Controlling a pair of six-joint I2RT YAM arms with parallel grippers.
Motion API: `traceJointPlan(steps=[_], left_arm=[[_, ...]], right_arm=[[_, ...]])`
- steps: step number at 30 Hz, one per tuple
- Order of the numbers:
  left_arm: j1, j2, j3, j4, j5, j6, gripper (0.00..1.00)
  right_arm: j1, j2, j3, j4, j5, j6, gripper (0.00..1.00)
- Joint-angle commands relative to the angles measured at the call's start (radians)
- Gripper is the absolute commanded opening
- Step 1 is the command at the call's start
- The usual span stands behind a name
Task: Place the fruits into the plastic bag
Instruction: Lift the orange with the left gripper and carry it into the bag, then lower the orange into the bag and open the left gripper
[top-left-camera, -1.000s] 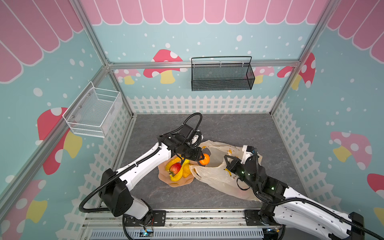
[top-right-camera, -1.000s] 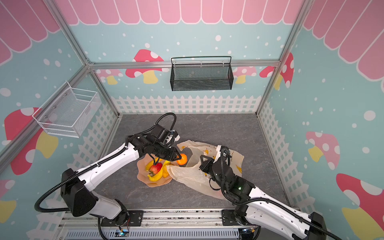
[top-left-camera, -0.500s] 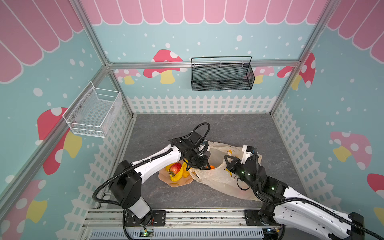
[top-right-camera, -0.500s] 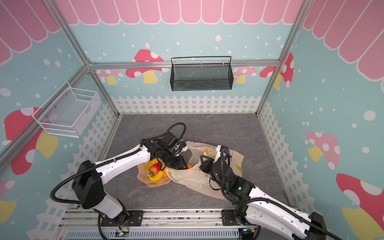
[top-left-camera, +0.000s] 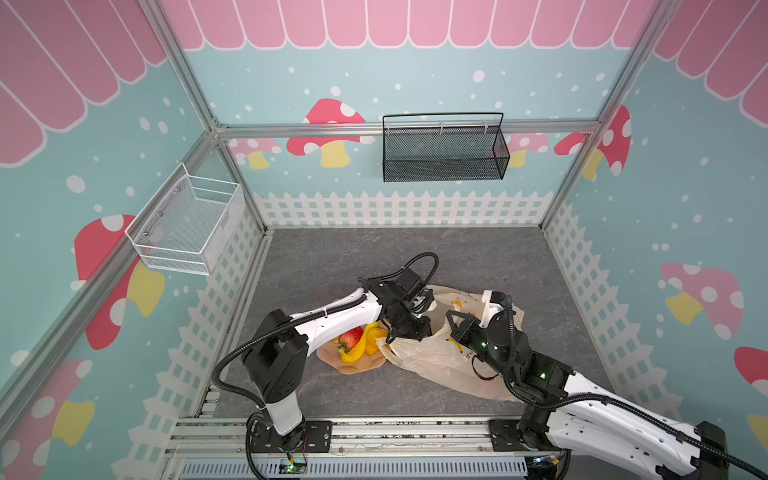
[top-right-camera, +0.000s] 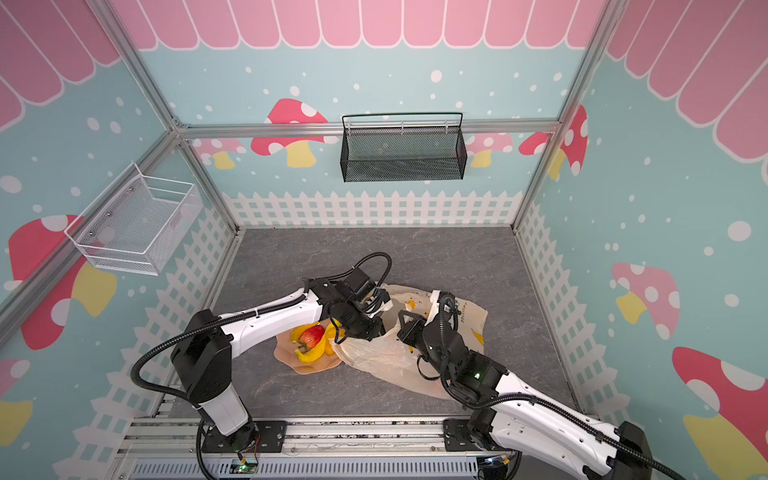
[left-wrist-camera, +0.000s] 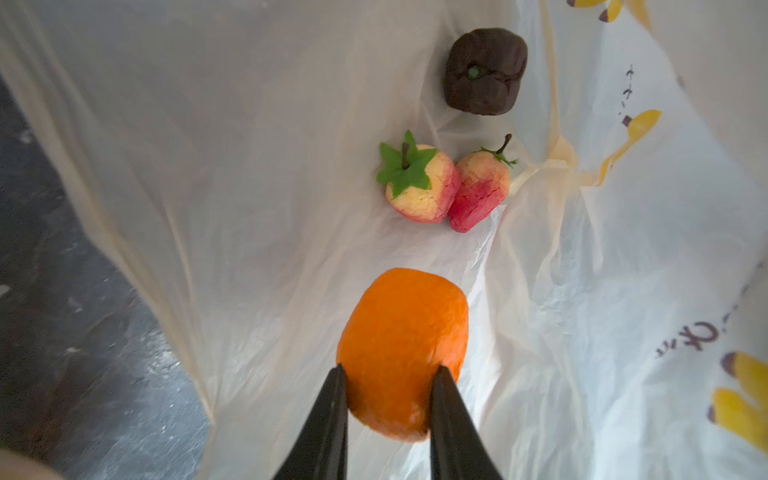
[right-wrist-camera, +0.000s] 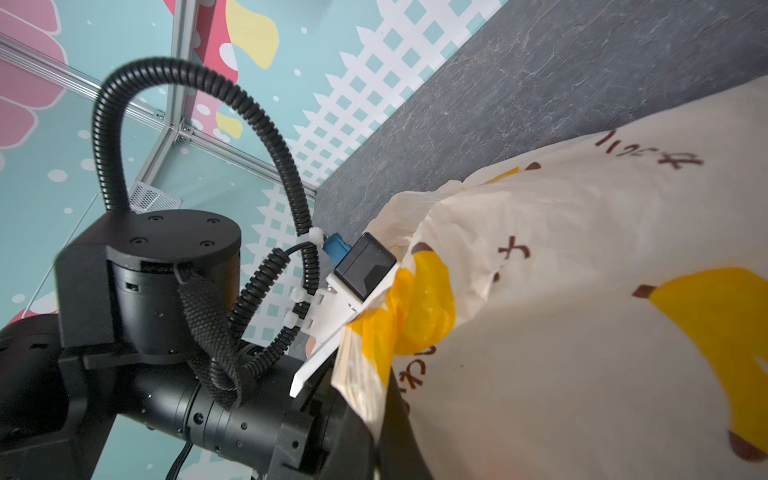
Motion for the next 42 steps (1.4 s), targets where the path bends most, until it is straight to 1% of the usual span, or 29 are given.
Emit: traceJointPlan(steps=[1, 3, 9, 17, 21, 25, 29, 32, 33, 35, 36, 38, 42], left_arm=[[-0.016, 0.035, 0.054, 0.037, 0.014, -0.026, 0.15], [-0.018, 0.057, 0.073, 0.056, 0.012, -0.052, 0.15], [-0.035, 0.123, 0.136, 0.103, 0.067, -0.087, 0.15], [-0.063, 0.2, 0.218, 0.115, 0.118, -0.097, 0.16], [-0.064, 0.249, 0.262, 0.134, 0.19, -0.129, 0.17], [-0.067, 0.256, 0.266, 0.163, 0.237, -0.148, 0.19], [-0.067, 0.24, 0.235, 0.168, 0.266, -0.151, 0.22], [-0.062, 0.23, 0.212, 0.177, 0.297, -0.162, 0.27], [-0.06, 0.227, 0.203, 0.182, 0.316, -0.168, 0.32], [-0.055, 0.225, 0.193, 0.192, 0.354, -0.183, 0.46], [-0.054, 0.223, 0.188, 0.193, 0.366, -0.191, 0.51], [-0.051, 0.217, 0.177, 0.193, 0.384, -0.202, 0.55], [-0.04, 0.199, 0.15, 0.198, 0.397, -0.225, 0.6]], right_arm=[[-0.002, 0.014, 0.029, 0.033, -0.01, 0.002, 0.0], [-0.002, 0.02, 0.027, 0.04, -0.012, 0.002, 0.0], [-0.002, 0.033, 0.027, 0.059, -0.014, 0.003, 0.0], [-0.002, 0.055, 0.024, 0.088, -0.015, 0.007, 0.0], [-0.002, 0.047, 0.007, 0.103, -0.007, 0.022, 0.0], [-0.002, 0.029, -0.01, 0.112, 0.005, 0.033, 0.0], [-0.003, 0.011, -0.017, 0.108, 0.012, 0.033, 0.0], [-0.002, 0.004, -0.023, 0.107, 0.014, 0.036, 0.0], [-0.003, -0.001, -0.025, 0.107, 0.014, 0.037, 0.0], [-0.003, -0.006, -0.029, 0.105, 0.015, 0.038, 0.0], [-0.002, -0.009, -0.03, 0.105, 0.018, 0.039, 0.0], [-0.002, -0.014, -0.03, 0.099, 0.019, 0.038, 0.0], [-0.002, -0.022, -0.03, 0.092, 0.02, 0.036, 0.0]])
